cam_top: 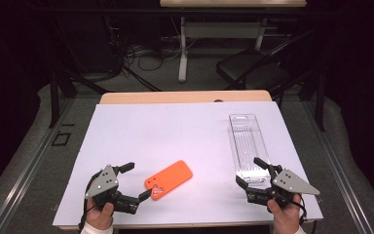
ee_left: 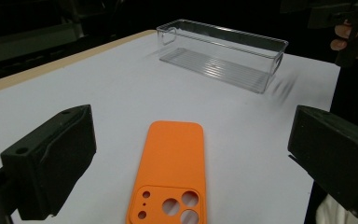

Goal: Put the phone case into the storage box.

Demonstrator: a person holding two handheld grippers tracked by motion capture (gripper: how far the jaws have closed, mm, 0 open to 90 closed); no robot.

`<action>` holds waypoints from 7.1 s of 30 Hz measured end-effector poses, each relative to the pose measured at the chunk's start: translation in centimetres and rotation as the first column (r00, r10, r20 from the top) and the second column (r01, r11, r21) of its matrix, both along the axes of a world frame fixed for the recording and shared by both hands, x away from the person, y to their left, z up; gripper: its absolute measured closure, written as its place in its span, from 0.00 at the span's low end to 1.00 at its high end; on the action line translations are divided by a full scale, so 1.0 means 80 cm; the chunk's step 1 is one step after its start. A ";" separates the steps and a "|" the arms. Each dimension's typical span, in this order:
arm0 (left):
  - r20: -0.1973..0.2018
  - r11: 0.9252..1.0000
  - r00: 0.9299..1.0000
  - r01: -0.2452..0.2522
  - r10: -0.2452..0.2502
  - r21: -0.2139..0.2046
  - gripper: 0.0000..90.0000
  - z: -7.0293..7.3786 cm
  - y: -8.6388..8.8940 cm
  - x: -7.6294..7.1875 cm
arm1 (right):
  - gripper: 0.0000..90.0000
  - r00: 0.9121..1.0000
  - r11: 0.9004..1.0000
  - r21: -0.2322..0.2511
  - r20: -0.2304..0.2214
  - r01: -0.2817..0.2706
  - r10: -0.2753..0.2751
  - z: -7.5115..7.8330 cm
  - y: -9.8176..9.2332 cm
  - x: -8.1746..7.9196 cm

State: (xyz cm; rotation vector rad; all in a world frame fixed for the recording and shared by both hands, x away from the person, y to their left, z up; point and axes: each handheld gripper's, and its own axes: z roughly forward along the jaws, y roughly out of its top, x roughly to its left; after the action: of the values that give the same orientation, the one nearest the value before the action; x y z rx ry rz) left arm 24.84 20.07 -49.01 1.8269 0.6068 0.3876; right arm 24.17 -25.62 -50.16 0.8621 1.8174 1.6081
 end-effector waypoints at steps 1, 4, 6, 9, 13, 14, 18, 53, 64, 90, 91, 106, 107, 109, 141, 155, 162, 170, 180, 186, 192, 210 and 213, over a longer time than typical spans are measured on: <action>0.003 1.000 1.000 0.004 -0.004 -0.007 0.01 0.000 0.000 0.000 | 0.17 1.000 1.000 -0.005 0.001 -0.001 0.001 -0.001 0.001 0.000; -0.018 1.000 1.000 0.011 -0.011 -0.017 0.01 0.000 0.001 0.001 | 0.17 1.000 1.000 -0.008 0.000 0.008 -0.008 -0.001 0.001 -0.001; -0.021 1.000 1.000 0.011 -0.011 -0.020 0.01 0.000 0.001 0.001 | 0.17 1.000 1.000 -0.020 0.006 0.012 -0.012 0.000 0.001 0.000; -0.028 0.999 0.999 0.028 -0.029 -0.033 0.01 0.001 0.002 0.000 | 0.17 1.000 1.000 -0.016 0.008 0.012 -0.012 -0.001 0.003 0.001; -0.037 0.999 0.999 0.017 -0.018 -0.034 0.01 0.001 0.000 -0.001 | 0.17 1.000 1.000 -0.028 -0.021 0.004 -0.005 -0.005 0.004 0.001; -0.038 0.999 0.999 0.018 -0.019 -0.034 0.01 0.001 -0.001 0.000 | 0.17 1.000 1.000 -0.031 -0.021 0.001 -0.002 -0.005 0.004 0.001; -0.060 1.000 0.998 0.015 -0.016 -0.019 0.01 0.002 -0.005 0.001 | 0.17 1.000 1.000 -0.031 -0.019 0.003 -0.004 -0.005 0.005 0.000; -0.249 0.979 0.968 0.035 0.016 0.199 0.01 -0.009 -0.048 0.032 | 0.17 0.998 1.000 -0.028 -0.058 0.002 -0.003 -0.008 0.012 0.004; -0.280 0.975 0.960 0.037 0.026 0.219 0.01 0.000 -0.055 0.056 | 0.17 0.998 1.000 -0.027 -0.064 -0.003 0.002 -0.010 0.014 0.005; -0.332 0.936 0.943 0.084 0.037 0.341 0.01 -0.020 -0.084 0.091 | 0.17 0.997 0.999 -0.033 -0.072 -0.008 0.005 -0.011 0.014 0.004; -0.335 0.930 0.942 0.088 0.039 0.356 0.01 -0.025 -0.087 0.094 | 0.17 0.997 1.000 -0.026 -0.074 -0.007 0.005 -0.011 0.015 0.004; -0.407 0.876 0.911 0.145 0.062 0.460 0.01 -0.048 -0.108 0.111 | 0.17 0.997 0.999 -0.035 -0.075 -0.009 0.006 -0.012 0.014 0.005; -0.408 0.871 0.911 0.148 0.064 0.469 0.01 -0.049 -0.109 0.112 | 0.17 0.997 0.999 -0.035 -0.073 -0.010 0.007 -0.012 0.014 0.005; -0.418 0.864 0.906 0.154 0.071 0.480 0.01 -0.051 -0.112 0.113 | 0.17 0.997 0.999 -0.036 -0.076 -0.010 0.007 -0.012 0.014 0.005; -0.436 0.794 0.892 0.176 0.121 0.582 0.06 -0.070 -0.132 0.123 | 0.17 0.997 0.999 -0.032 -0.075 -0.015 0.013 -0.014 0.016 0.006; -0.429 0.795 0.896 0.179 0.111 0.579 0.16 -0.067 -0.132 0.120 | 0.17 0.996 0.999 -0.039 -0.084 -0.017 0.013 -0.014 0.015 0.006; -0.428 0.794 0.897 0.182 0.108 0.581 0.17 -0.066 -0.132 0.120 | 0.17 0.996 0.999 -0.041 -0.084 -0.016 0.012 -0.014 0.015 0.006; -0.431 0.788 0.896 0.187 0.108 0.587 0.17 -0.065 -0.132 0.120 | 0.17 0.996 0.999 -0.041 -0.084 -0.016 0.013 -0.014 0.015 0.006; -0.426 0.784 0.897 0.181 0.115 0.594 0.17 -0.062 -0.128 0.121 | 0.17 0.996 0.999 -0.041 -0.085 -0.016 0.012 -0.014 0.015 0.006; -0.428 0.778 0.895 0.179 0.125 0.602 0.17 -0.057 -0.124 0.122 | 0.17 0.996 0.999 -0.044 -0.086 -0.015 0.011 -0.014 0.015 0.006; -0.433 0.785 0.891 0.172 0.133 0.595 0.17 -0.052 -0.119 0.123 | 0.17 0.996 0.999 -0.044 -0.086 -0.015 0.011 -0.014 0.015 0.006; -0.444 0.808 0.880 0.133 0.171 0.574 0.17 -0.028 -0.104 0.126 | 0.17 0.996 0.999 -0.045 -0.091 -0.017 0.013 -0.015 0.015 0.006; -0.439 0.812 0.882 0.124 0.173 0.570 0.17 -0.025 -0.103 0.126 | 0.17 0.996 0.999 -0.042 -0.089 -0.016 0.012 -0.015 0.016 0.006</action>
State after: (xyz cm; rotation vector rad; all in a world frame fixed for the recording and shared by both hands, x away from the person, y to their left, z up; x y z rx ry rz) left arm 34.90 11.86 -50.98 2.5544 0.9209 0.1371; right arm 24.67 -24.37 -51.36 0.9166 1.9160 1.5563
